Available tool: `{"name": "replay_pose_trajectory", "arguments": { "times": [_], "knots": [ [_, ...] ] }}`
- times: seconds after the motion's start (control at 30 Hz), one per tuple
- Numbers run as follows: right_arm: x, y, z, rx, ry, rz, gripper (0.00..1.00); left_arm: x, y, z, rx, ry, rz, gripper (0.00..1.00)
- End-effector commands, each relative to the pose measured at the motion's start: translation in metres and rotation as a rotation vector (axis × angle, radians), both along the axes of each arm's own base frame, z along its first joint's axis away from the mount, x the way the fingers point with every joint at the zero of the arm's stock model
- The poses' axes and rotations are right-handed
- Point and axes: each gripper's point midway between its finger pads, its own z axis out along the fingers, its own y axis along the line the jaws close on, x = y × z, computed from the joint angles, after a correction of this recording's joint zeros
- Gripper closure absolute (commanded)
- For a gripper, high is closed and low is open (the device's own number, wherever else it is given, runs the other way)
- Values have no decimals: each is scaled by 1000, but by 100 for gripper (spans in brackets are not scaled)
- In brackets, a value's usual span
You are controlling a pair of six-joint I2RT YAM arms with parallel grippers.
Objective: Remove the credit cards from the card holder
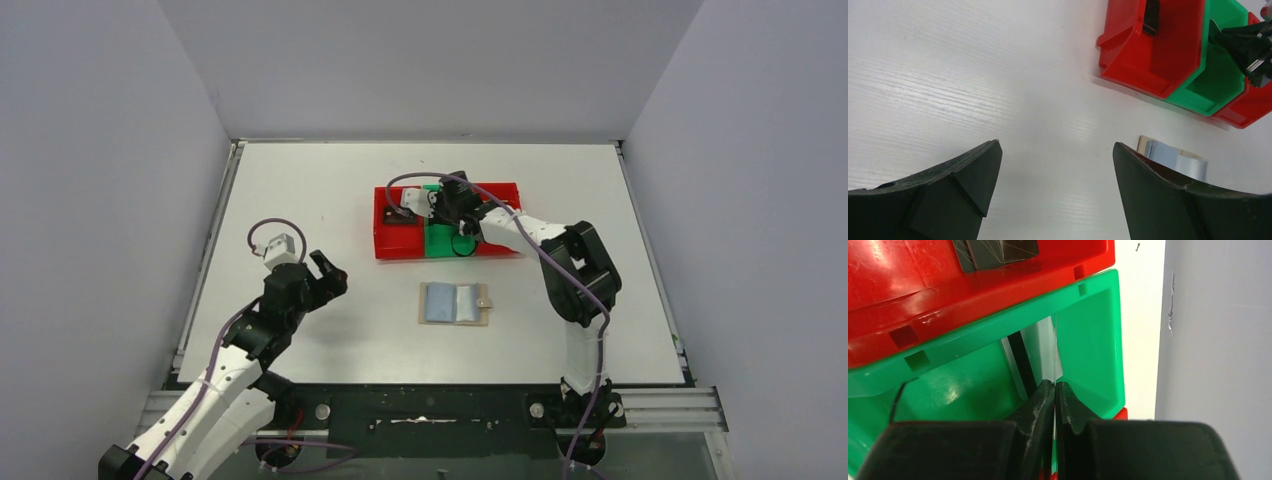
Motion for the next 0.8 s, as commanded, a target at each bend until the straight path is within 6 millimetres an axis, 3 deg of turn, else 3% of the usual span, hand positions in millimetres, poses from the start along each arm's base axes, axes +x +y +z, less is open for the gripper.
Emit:
{"name": "replay_pose_trajectory", "arguments": {
  "times": [0.0,0.23,0.77],
  "knots": [
    [20,1,13,-4,-77,34,100,9,2,24,-10,-64,16,17],
    [26,1,6,6,-68,50,99,9,1,24,-4,-59,11,17],
    [33,-2,-5,-34,-92,63,88,10,0,19,-3,-46,5,17]
  ]
}}
